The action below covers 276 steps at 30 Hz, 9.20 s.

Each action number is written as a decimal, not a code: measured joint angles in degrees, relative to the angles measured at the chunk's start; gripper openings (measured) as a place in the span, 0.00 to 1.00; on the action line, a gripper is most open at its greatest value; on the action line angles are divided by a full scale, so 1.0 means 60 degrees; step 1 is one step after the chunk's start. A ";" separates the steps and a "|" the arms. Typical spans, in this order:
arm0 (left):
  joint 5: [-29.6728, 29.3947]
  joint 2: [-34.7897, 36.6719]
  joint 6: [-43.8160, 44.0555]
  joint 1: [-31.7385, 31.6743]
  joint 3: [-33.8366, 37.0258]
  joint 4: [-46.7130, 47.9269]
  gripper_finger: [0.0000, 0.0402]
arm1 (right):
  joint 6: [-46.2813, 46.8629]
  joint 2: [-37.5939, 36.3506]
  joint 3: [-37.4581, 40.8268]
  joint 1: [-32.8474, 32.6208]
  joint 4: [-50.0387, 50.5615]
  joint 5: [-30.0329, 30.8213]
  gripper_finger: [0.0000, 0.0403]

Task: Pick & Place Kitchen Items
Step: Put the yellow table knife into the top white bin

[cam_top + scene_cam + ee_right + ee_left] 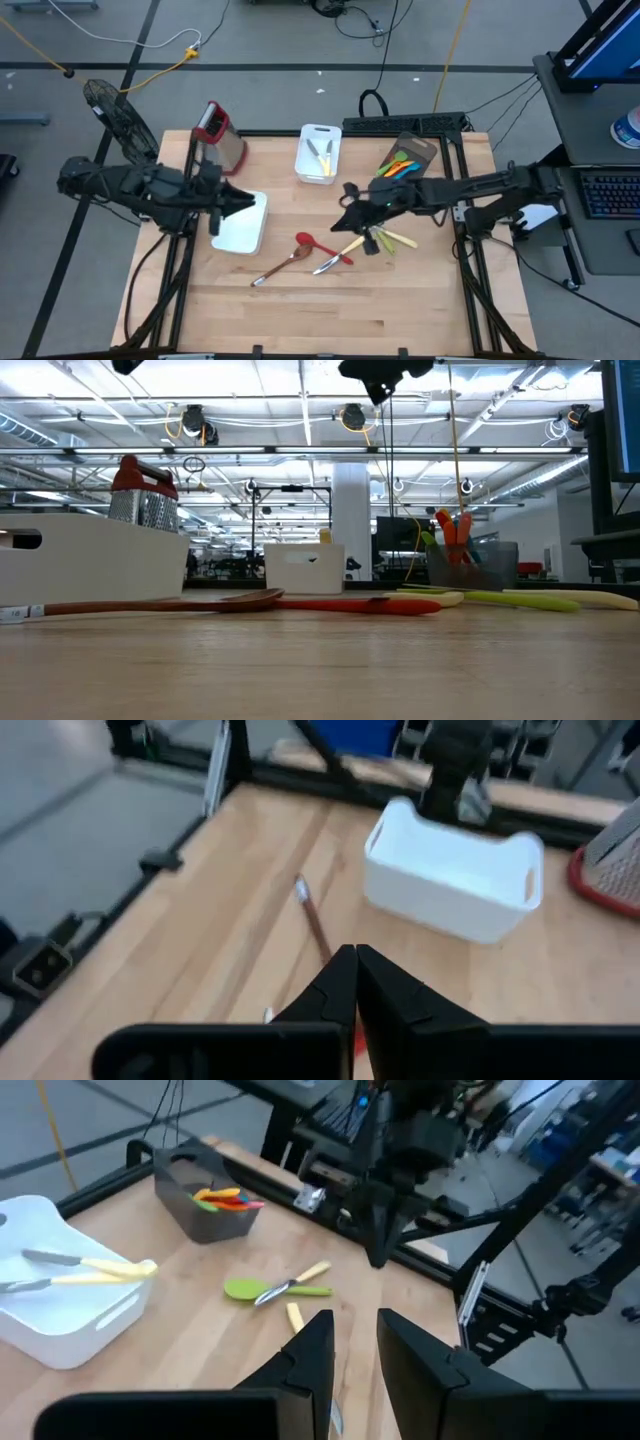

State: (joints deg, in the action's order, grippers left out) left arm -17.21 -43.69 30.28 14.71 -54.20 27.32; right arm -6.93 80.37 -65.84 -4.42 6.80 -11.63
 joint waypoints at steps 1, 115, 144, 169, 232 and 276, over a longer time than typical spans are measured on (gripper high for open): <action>-0.0104 0.0258 -0.0087 0.0153 0.0269 -0.0204 0.20 | -0.0048 0.0158 -0.0197 -0.0087 0.0304 0.0162 0.01; -0.0164 0.4019 0.0369 0.1688 0.3706 -0.0596 0.20 | -0.0068 0.2174 0.1993 0.0171 0.0947 0.0704 0.15; -0.0237 0.3968 0.0450 0.1688 0.3706 -0.0592 0.20 | 1.2099 0.0247 0.1993 0.2544 -0.5531 -0.0663 0.15; -0.0237 0.3968 -0.0105 0.1688 0.3706 -0.0592 0.20 | 1.6318 0.1527 0.1980 0.5045 -0.5431 -0.1109 0.16; -0.0331 0.3972 -0.0208 0.1677 0.3706 -0.0592 0.20 | 1.5000 0.3998 -0.0550 0.5536 -0.2597 -0.2551 0.29; -0.0464 0.3972 -0.0165 0.1677 0.3710 -0.0673 0.20 | 0.6245 0.0314 -0.0546 0.2297 0.1536 -0.0016 0.02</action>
State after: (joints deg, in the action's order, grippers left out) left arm -20.00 -19.86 29.29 24.77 -31.94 23.29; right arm 30.54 82.26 -69.12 9.37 16.02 -11.73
